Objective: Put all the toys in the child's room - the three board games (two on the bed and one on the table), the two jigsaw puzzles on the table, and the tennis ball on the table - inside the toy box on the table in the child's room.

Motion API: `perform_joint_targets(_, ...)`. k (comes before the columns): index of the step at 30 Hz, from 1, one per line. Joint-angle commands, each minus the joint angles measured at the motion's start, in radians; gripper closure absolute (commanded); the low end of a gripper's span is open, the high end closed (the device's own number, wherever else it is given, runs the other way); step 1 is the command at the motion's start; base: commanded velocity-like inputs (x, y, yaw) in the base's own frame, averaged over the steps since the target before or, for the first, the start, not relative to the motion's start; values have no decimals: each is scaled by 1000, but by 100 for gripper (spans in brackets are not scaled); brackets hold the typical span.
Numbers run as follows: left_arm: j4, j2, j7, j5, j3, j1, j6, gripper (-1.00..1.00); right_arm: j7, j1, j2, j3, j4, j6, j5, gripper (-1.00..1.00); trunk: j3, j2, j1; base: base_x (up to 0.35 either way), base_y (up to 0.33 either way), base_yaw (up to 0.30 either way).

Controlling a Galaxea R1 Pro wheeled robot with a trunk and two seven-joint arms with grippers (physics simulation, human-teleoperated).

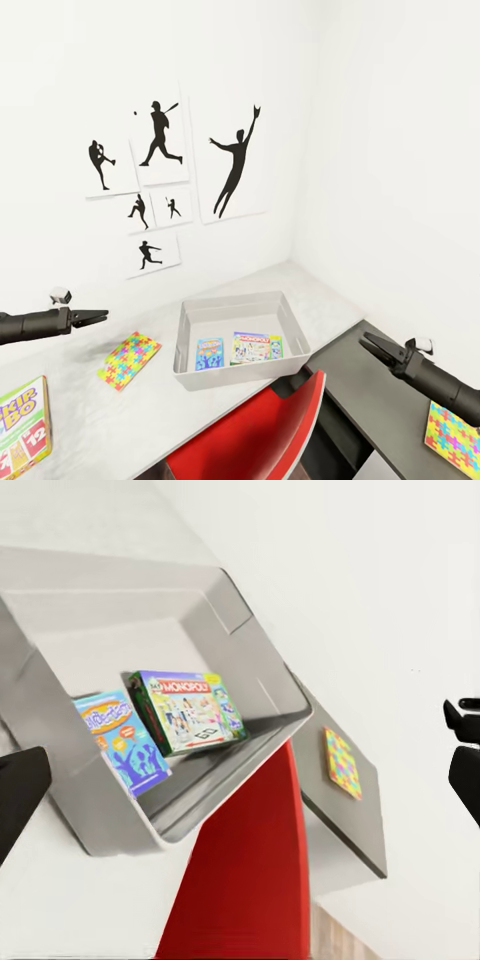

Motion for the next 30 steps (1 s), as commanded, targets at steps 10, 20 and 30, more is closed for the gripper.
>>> perform_joint_targets(10, 277, 27, -4, -1, 34, 15, -199, -100, 171, 125, 12, -47, 3, -124, 5, -100, 14, -2, 1, 0, 0, 0)
perform_joint_targets(20, 490, 47, -4, -3, 37, 16, -358, -100, 240, 200, 18, -51, 14, -254, 14, -100, 30, -2, 1, 0, 0, 0)
perform_joint_targets(30, 514, 51, -4, -3, 37, 16, -382, -100, 241, 203, 18, -51, 15, -278, 16, -100, 43, -2, 1, -30, 0, 0)
